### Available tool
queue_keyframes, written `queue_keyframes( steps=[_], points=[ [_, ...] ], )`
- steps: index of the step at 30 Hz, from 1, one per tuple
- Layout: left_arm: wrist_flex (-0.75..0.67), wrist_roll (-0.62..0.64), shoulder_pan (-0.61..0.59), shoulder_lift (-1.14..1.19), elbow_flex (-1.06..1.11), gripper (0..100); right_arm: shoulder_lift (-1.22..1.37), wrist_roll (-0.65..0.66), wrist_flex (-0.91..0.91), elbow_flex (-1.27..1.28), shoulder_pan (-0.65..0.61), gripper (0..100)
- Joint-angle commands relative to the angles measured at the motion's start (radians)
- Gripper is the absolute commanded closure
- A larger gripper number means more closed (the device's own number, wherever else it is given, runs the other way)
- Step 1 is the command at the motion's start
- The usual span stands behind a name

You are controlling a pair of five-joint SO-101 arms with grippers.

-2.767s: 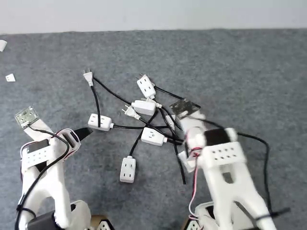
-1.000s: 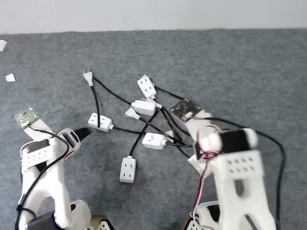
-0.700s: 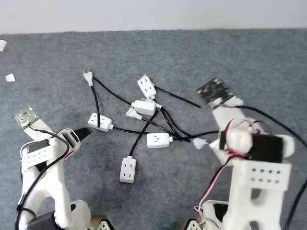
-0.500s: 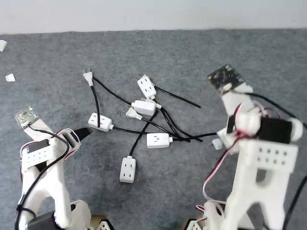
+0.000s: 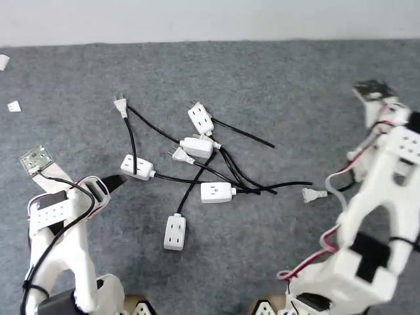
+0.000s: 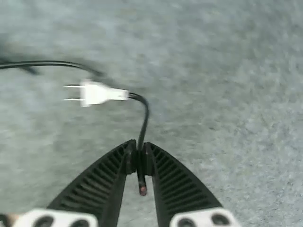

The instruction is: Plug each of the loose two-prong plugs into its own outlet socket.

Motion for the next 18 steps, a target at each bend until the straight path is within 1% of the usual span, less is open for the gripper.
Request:
queue_keyframes(
  steps=[1, 4, 7, 9, 12, 16, 18],
  points=[
    [0.005, -0.003, -0.002, 0.002, -0.039, 54, 0.099, 0.061, -0.058, -0.097, 0.081, 98.8],
    [0.005, -0.003, -0.002, 0.002, -0.039, 54, 0.191, 0.071, -0.084, -0.146, 0.125, 97.7],
    [0.005, -0.003, 0.0, 0.002, -0.039, 54, 0.257, 0.064, -0.05, -0.221, 0.133, 89.8],
    [0.005, -0.003, 0.002, 0.002, -0.039, 54, 0.269, 0.02, -0.005, -0.278, 0.124, 84.6],
    [0.005, -0.003, 0.002, 0.002, -0.039, 54, 0.269, -0.17, 0.05, -0.367, 0.099, 83.8],
    [0.005, -0.006, 0.002, 0.002, -0.036, 54, 0.269, -0.496, 0.176, -0.488, 0.062, 83.6],
    [0.005, -0.008, 0.003, 0.002, -0.036, 54, 0.269, -0.647, 0.203, -0.499, 0.047, 83.6]
  ],
)
